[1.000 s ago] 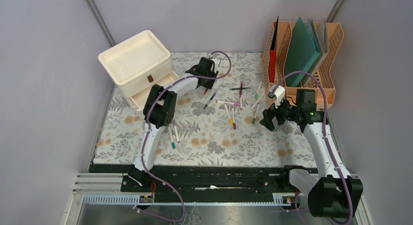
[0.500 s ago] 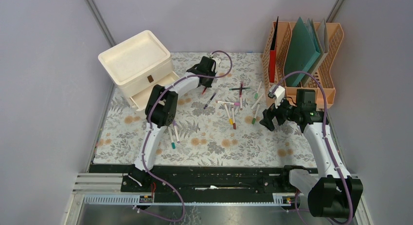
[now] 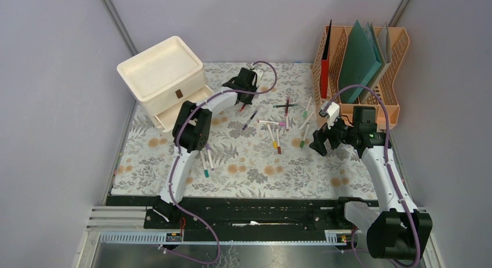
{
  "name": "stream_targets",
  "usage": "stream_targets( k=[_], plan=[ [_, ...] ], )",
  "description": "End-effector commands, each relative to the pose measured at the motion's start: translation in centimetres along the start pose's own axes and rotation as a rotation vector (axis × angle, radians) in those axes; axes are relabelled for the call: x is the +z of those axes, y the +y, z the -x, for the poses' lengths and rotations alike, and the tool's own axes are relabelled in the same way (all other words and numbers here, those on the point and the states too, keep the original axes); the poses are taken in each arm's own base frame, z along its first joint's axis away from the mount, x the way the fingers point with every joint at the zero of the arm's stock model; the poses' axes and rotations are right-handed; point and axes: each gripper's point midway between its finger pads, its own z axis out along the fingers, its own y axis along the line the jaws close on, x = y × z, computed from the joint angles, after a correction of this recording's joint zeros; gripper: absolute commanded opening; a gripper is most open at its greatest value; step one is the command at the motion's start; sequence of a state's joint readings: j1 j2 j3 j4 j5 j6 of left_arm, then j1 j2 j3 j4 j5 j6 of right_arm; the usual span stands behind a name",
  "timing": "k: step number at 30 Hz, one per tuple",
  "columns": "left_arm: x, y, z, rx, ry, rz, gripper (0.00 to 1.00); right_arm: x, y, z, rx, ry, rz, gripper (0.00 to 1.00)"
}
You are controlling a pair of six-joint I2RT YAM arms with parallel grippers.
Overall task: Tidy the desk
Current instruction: Pick up the stationery from the center of the board, then place the stationery in the drawer.
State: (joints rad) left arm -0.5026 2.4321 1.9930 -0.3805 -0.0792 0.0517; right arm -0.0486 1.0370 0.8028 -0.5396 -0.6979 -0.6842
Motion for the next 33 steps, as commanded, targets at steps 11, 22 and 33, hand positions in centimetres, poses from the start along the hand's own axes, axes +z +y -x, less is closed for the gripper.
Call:
stream_targets(
  k=[11, 22, 33],
  plan=[
    [-11.3, -3.2, 7.2, 0.073, -0.340, -0.203, 0.00, -0.1, -0.4, 0.5, -0.027, -0.017, -0.011, 1.00],
    [-21.5, -4.2, 9.2, 0.197, -0.586, -0.274, 0.00, -0.1, -0.3, 0.5, -0.025, -0.016, -0.008, 1.00],
    [-27.3, -3.7, 9.4, 0.237, -0.686, -0.244, 0.00, -0.2, 0.0, 0.8, -0.032, -0.033, -0.001, 1.00]
  ],
)
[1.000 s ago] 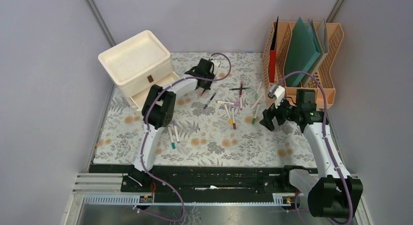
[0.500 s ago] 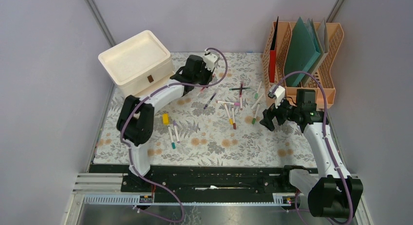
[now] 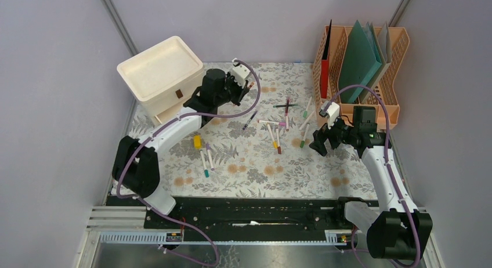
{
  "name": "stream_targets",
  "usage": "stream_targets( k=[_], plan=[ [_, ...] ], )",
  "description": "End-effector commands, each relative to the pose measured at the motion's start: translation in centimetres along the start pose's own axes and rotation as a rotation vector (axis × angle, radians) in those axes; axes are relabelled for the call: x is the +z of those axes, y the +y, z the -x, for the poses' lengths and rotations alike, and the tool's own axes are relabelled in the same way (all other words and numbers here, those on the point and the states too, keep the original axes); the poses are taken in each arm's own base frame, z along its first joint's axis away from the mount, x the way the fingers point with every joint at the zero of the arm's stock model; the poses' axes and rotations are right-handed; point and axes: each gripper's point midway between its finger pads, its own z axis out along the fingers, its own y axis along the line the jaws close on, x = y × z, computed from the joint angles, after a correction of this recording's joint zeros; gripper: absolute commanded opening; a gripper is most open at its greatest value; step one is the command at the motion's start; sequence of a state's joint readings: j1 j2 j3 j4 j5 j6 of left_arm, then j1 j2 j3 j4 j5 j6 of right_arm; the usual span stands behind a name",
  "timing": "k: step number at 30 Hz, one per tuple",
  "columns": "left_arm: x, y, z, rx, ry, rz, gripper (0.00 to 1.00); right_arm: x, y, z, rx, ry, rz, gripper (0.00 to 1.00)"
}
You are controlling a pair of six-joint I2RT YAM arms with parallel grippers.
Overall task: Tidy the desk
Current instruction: Place the stationery in the drawer.
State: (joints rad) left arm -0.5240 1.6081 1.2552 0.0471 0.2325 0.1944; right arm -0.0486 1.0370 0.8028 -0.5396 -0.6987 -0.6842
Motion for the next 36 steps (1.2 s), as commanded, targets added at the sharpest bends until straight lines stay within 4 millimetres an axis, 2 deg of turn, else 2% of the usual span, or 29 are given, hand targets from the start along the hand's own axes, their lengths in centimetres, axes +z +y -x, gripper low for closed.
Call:
stream_targets(
  k=[1, 7, 12, 19, 22, 25, 29, 32, 36],
  plan=[
    [-2.8, -0.2, 4.7, 0.075, -0.131, 0.013, 0.00, -0.3, 0.0, 0.9, -0.034, -0.037, 0.000, 1.00],
    [-5.3, -0.6, 7.4, 0.130, -0.164, 0.063, 0.00, -0.4, 0.4, 1.4, -0.042, -0.054, 0.011, 1.00],
    [-6.8, -0.2, 7.2, 0.150, -0.090, 0.123, 0.00, -0.6, 0.5, 1.7, -0.050, -0.063, 0.009, 1.00],
    [-9.4, 0.5, 8.2, 0.195, -0.065, 0.172, 0.00, -0.9, 0.9, 2.0, -0.065, -0.085, 0.012, 1.00],
    [-10.2, 0.9, 8.3, 0.246, -0.029, 0.243, 0.00, -1.0, 1.1, 2.2, -0.070, -0.098, 0.013, 1.00],
    [-10.6, 2.4, 7.2, 0.272, 0.041, 0.341, 0.00, -1.1, 1.2, 2.4, -0.073, -0.105, 0.011, 1.00],
    [-11.5, 5.1, 3.8, 0.291, 0.184, 0.507, 0.00, -1.2, 1.5, 2.6, -0.076, -0.117, 0.021, 1.00],
    [-12.7, 7.2, 1.7, 0.326, 0.226, 0.647, 0.01, -1.2, 1.7, 2.7, -0.074, -0.123, 0.028, 1.00],
    [-12.9, 9.0, -0.9, 0.357, 0.248, 0.696, 0.04, -1.2, 1.8, 2.7, -0.069, -0.126, 0.038, 1.00]
  ],
)
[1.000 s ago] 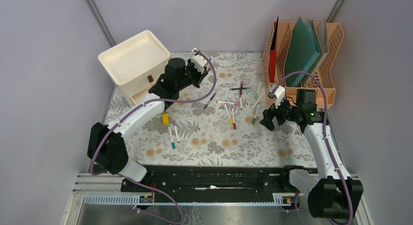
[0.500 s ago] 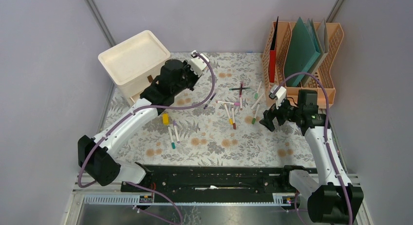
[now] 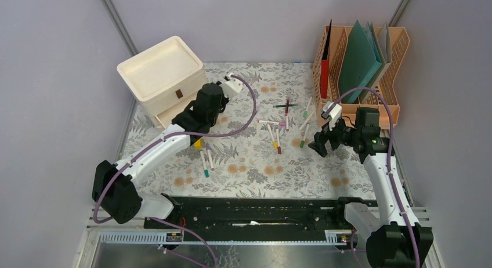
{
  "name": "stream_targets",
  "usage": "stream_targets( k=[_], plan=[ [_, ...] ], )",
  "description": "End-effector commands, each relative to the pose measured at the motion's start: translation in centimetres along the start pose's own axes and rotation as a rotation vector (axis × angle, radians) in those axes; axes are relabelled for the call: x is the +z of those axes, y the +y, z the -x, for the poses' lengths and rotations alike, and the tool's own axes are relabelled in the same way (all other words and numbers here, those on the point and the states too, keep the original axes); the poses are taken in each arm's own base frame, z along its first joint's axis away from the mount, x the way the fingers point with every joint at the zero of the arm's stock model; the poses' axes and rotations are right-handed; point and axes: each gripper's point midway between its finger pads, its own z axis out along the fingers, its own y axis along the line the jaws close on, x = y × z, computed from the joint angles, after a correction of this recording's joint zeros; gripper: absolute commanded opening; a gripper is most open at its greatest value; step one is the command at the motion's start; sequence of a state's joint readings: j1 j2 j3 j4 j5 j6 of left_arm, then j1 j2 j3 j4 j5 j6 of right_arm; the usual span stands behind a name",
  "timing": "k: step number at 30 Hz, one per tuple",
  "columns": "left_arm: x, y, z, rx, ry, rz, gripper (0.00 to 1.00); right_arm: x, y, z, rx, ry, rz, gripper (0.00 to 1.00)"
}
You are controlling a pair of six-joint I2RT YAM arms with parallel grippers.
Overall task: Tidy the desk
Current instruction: Place the stationery in the drawer.
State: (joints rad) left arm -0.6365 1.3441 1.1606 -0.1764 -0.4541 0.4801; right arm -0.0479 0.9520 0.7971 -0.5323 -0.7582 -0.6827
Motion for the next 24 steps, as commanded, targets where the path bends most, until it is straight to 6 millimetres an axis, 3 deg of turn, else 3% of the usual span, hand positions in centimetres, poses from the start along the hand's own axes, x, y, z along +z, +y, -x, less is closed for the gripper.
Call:
stream_targets(
  k=[1, 6, 9, 12, 16, 17, 21, 24],
  plan=[
    [0.6, 3.5, -2.5, 0.017, 0.037, 0.161, 0.04, 0.1, 0.6, 0.7, -0.010, -0.039, 0.029, 1.00],
    [3.7, 4.3, -6.1, 0.048, 0.137, 0.186, 0.02, 0.1, 0.5, 0.6, -0.006, -0.036, 0.029, 1.00],
    [4.7, 5.0, -6.2, 0.023, 0.125, 0.199, 0.02, 0.2, 0.5, 0.4, 0.000, -0.031, 0.032, 1.00],
    [5.2, 5.1, -7.1, 0.017, 0.139, 0.199, 0.15, 0.3, 0.5, 0.4, 0.002, -0.029, 0.031, 1.00],
    [5.5, 5.9, -8.4, 0.021, 0.183, 0.285, 0.44, 0.2, 0.5, 0.5, 0.004, -0.033, 0.032, 1.00],
    [5.4, 6.3, -8.5, 0.021, 0.193, 0.311, 0.56, 0.2, 0.6, 0.6, 0.004, -0.034, 0.033, 1.00],
    [5.4, 6.7, -8.0, 0.012, 0.203, 0.326, 0.59, 0.1, 0.6, 0.7, 0.002, -0.040, 0.033, 1.00],
    [4.5, 6.2, -5.8, -0.037, 0.161, 0.287, 0.67, 0.1, 0.8, 0.9, 0.006, -0.048, 0.042, 1.00]
  ],
)
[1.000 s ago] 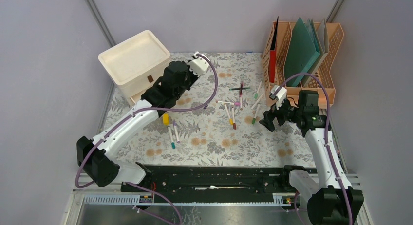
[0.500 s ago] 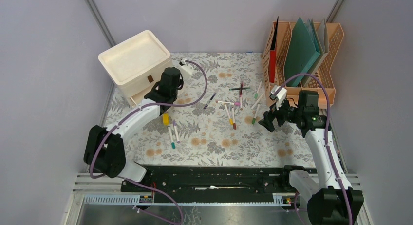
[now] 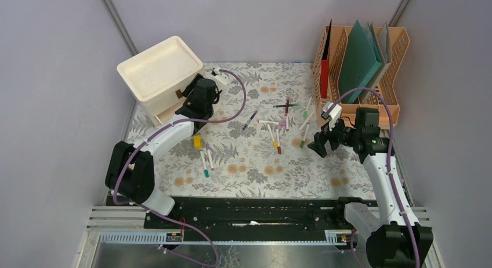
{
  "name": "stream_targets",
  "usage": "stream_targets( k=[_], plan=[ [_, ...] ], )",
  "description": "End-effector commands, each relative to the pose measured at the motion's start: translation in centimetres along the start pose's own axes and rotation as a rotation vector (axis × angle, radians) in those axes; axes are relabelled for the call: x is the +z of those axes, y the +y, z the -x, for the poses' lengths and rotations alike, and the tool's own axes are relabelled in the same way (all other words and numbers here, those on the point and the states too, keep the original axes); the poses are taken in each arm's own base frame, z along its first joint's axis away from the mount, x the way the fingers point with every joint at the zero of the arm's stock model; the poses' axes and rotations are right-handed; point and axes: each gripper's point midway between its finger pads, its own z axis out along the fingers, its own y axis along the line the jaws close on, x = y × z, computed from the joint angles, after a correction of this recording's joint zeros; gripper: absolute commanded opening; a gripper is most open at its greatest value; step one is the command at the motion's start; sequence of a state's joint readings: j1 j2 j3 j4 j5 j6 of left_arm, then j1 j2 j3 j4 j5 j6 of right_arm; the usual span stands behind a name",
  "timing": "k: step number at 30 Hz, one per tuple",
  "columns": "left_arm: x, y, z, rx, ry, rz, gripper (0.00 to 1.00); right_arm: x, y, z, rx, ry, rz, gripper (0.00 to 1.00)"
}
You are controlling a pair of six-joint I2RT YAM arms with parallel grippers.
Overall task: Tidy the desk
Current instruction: Place the stationery in the drawer.
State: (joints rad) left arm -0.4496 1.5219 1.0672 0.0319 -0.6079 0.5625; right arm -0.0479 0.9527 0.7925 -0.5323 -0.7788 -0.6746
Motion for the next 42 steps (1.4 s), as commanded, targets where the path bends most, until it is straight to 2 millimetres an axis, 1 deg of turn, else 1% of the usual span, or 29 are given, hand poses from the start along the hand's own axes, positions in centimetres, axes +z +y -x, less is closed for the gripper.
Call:
stream_targets(
  k=[1, 2, 3, 4, 5, 6, 8, 9, 11, 13, 16, 18, 19, 20, 21, 22, 23, 26, 28, 29, 32, 35, 38, 42],
  plan=[
    [-2.4, 1.8, 4.6, -0.132, -0.095, -0.003, 0.72, 0.1, 0.6, 1.0, 0.000, -0.044, 0.031, 1.00],
    [-3.3, 1.5, 5.8, -0.173, -0.126, -0.050, 0.80, 0.1, 0.7, 1.2, 0.004, -0.052, 0.042, 1.00],
    [-4.4, 1.1, 6.9, -0.214, -0.160, -0.114, 0.90, 0.1, 1.0, 1.4, 0.007, -0.061, 0.055, 1.00],
    [-5.6, 0.7, 8.1, -0.268, -0.197, -0.184, 0.97, 0.2, 1.2, 1.5, 0.010, -0.069, 0.071, 1.00],
    [-6.9, -0.1, 9.3, -0.323, -0.247, -0.283, 0.99, 0.2, 1.3, 1.7, 0.015, -0.072, 0.086, 1.00],
    [-8.3, -0.5, 10.5, -0.367, -0.300, -0.363, 0.99, 0.3, 1.5, 1.9, 0.017, -0.071, 0.104, 1.00],
    [-10.5, -0.3, 12.1, -0.455, -0.387, -0.455, 0.99, 0.6, 1.9, 2.1, 0.003, -0.051, 0.147, 1.00],
    [-11.7, -0.1, 12.8, -0.509, -0.423, -0.494, 0.99, 0.8, 1.6, 2.4, -0.021, -0.035, 0.152, 1.00],
    [-13.5, 0.2, 13.9, -0.594, -0.475, -0.589, 0.99, 1.7, 1.4, 2.5, -0.085, 0.023, 0.162, 1.00],
    [-14.9, 0.3, 14.4, -0.651, -0.488, -0.691, 0.99, 2.9, 1.2, 2.6, -0.140, 0.081, 0.182, 1.00],
    [-16.5, -0.5, 14.1, -0.668, -0.479, -0.793, 0.99, 5.2, 1.4, 3.3, -0.236, 0.136, 0.234, 1.00],
    [-17.1, -1.2, 13.4, -0.668, -0.484, -0.825, 0.99, 6.9, 1.1, 4.0, -0.296, 0.159, 0.261, 1.00],
    [-17.3, -1.8, 12.8, -0.673, -0.482, -0.837, 0.99, 7.8, 0.9, 4.3, -0.318, 0.169, 0.271, 1.00],
    [-17.6, -1.9, 12.5, -0.679, -0.496, -0.843, 0.99, 8.8, 0.7, 4.8, -0.330, 0.180, 0.284, 1.00],
    [-18.2, -1.7, 12.4, -0.682, -0.527, -0.843, 0.99, 10.2, 0.2, 4.6, -0.331, 0.213, 0.292, 1.00],
    [-18.5, -1.6, 12.2, -0.681, -0.546, -0.839, 0.99, 10.9, -0.1, 5.4, -0.355, 0.221, 0.285, 1.00],
    [-18.7, -1.4, 12.0, -0.681, -0.559, -0.826, 0.99, 12.3, -0.7, 5.3, -0.359, 0.249, 0.297, 1.00],
    [-18.7, -0.9, 10.9, -0.680, -0.572, -0.770, 0.99, 15.1, -3.5, 5.7, -0.408, 0.321, 0.273, 1.00],
    [-18.6, -0.8, 10.1, -0.683, -0.572, -0.738, 0.99, 16.7, -5.5, 5.7, -0.446, 0.373, 0.260, 1.00],
    [-18.4, -0.8, 9.7, -0.683, -0.570, -0.720, 0.99, 17.4, -6.6, 6.1, -0.482, 0.392, 0.256, 1.00],
    [-18.0, -0.8, 9.0, -0.685, -0.554, -0.689, 0.99, 19.3, -8.9, 4.7, -0.571, 0.478, 0.273, 0.97],
    [-18.2, -0.6, 9.1, -0.688, -0.566, -0.687, 0.99, 21.1, -10.9, 3.2, -0.655, 0.545, 0.273, 0.92],
    [-18.3, -0.2, 9.0, -0.687, -0.575, -0.665, 0.99, 23.1, -12.0, 1.6, -0.702, 0.579, 0.304, 0.88],
    [-18.3, 0.3, 8.8, -0.687, -0.583, -0.639, 0.99, 25.3, -13.0, 1.3, -0.685, 0.576, 0.300, 0.83]
  ],
)
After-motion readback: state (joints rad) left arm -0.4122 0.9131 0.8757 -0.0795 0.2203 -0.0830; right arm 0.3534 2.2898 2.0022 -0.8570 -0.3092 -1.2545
